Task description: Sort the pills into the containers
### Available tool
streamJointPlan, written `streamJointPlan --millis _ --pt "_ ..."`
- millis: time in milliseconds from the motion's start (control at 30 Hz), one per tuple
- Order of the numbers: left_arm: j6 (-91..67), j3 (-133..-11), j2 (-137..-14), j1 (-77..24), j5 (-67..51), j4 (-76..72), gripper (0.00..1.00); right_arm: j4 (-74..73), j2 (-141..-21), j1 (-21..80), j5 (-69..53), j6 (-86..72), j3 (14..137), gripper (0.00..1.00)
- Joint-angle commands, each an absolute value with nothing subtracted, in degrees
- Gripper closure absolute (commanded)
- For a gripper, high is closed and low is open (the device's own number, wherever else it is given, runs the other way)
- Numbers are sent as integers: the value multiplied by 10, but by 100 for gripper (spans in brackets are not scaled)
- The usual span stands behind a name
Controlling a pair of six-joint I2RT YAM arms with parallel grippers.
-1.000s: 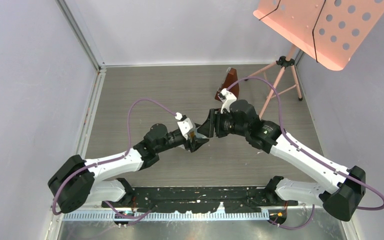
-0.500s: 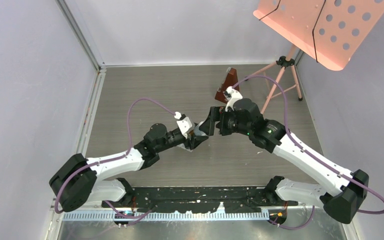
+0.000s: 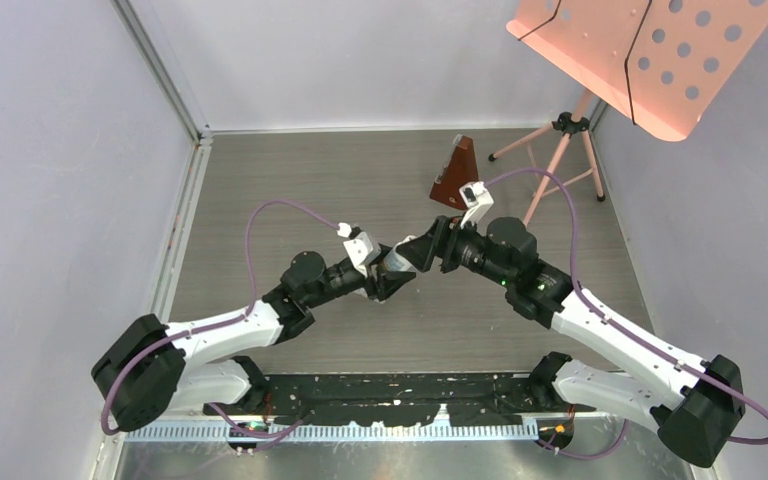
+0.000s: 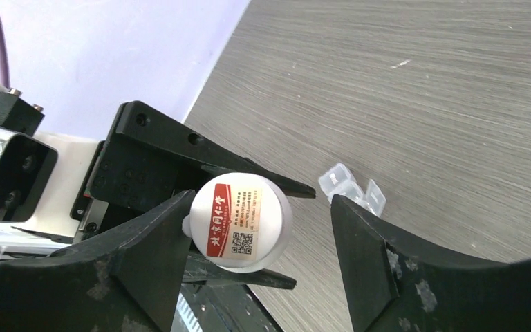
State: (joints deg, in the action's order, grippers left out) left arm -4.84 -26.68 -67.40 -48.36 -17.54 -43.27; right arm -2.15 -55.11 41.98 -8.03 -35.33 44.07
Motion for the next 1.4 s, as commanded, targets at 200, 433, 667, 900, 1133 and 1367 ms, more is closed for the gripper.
streamJointPlan --millis 200,433,667,900,1133,1367 --pt "-79 -267 -663 -482 -183 -516 100 173 -524 423 -63 -445 382 37" --pt "-119 -256 -675 -482 -160 -565 100 194 -530 422 -68 -485 379 69" --pt "-108 -227 -686 -482 -146 -606 100 214 -532 423 -110 -546 390 70" --pt "-74 -215 -673 -482 -140 -608 100 173 -534 421 -128 -595 424 62" --pt "-46 -214 -648 -482 -146 -599 100 132 -553 397 -164 -772 415 43" --pt "-22 -216 -615 -482 -152 -561 100 64 -546 396 -115 -707 447 15"
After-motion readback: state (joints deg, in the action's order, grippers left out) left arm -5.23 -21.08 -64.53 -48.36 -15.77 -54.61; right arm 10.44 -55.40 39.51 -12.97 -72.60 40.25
